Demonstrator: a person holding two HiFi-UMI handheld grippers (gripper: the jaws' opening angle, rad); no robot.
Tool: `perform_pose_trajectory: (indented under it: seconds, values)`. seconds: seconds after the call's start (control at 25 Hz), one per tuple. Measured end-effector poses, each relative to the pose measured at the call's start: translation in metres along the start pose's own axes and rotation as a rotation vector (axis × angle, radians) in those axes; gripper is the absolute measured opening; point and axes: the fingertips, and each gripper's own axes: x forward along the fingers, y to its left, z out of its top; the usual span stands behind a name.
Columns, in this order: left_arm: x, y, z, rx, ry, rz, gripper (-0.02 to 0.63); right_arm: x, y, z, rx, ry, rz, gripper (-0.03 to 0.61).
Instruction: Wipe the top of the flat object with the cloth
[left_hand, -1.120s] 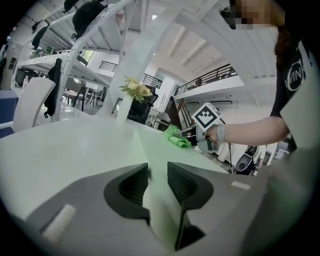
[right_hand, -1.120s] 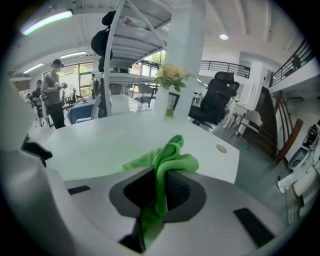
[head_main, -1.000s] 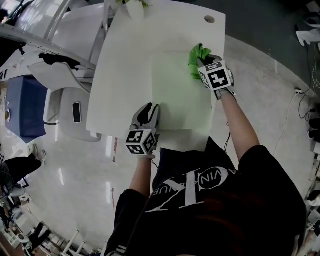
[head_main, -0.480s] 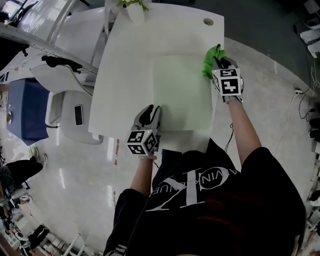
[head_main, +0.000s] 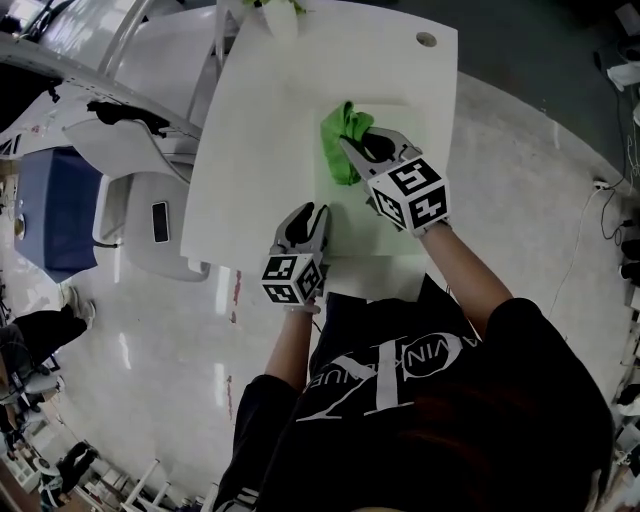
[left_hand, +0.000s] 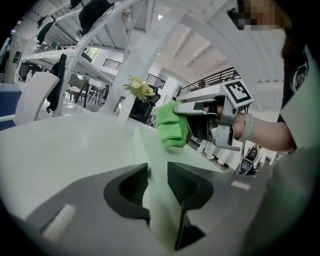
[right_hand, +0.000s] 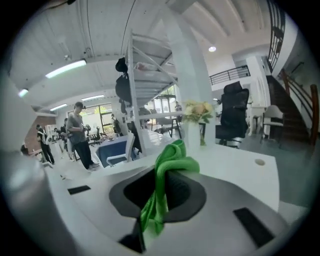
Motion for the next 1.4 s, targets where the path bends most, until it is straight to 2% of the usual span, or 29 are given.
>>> perform_pose_trajectory:
  seconds: [0.12, 0.28, 0.44, 0.6, 0.72, 0.88, 1.24, 1.4]
  values:
    - [0.001, -0.001, 0.001, -0.001, -0.014, 0.012, 0.130, 0.030, 0.018, -0.005, 0.006, 0.037, 0.040, 0.041]
    - [0.001, -0.002, 0.002, -0.002, -0.024, 0.030, 0.130, 0.060, 0.017, -0.042, -0.046, 0.185, 0.007, 0.041]
    - [-0.001, 0.001, 0.002, -0.024, -0.033, 0.041, 0.130, 0.069, 0.016, -0.062, -0.159, 0.247, -0.004, 0.041]
    - [-0.009, -0.003, -0.003, -0.023, 0.038, 0.004, 0.153, 0.065, 0.024, -0.055, -0.281, 0.272, 0.010, 0.041]
    - [-0.018, -0.003, -0.011, -0.053, 0.071, -0.030, 0.152, 0.058, 0.039, -0.061, -0.362, 0.283, 0.042, 0.041]
    - [-0.019, -0.004, -0.016, -0.103, 0.075, -0.043, 0.146, 0.052, 0.035, -0.073, -0.292, 0.292, 0.033, 0.041]
    - [-0.018, -0.007, -0.017, -0.038, 0.108, -0.032, 0.132, 0.011, -0.004, -0.093, -0.233, 0.346, -0.070, 0.041]
    - [-0.018, -0.005, -0.017, -0.056, 0.110, -0.039, 0.132, -0.014, -0.021, -0.102, -0.213, 0.357, -0.121, 0.041]
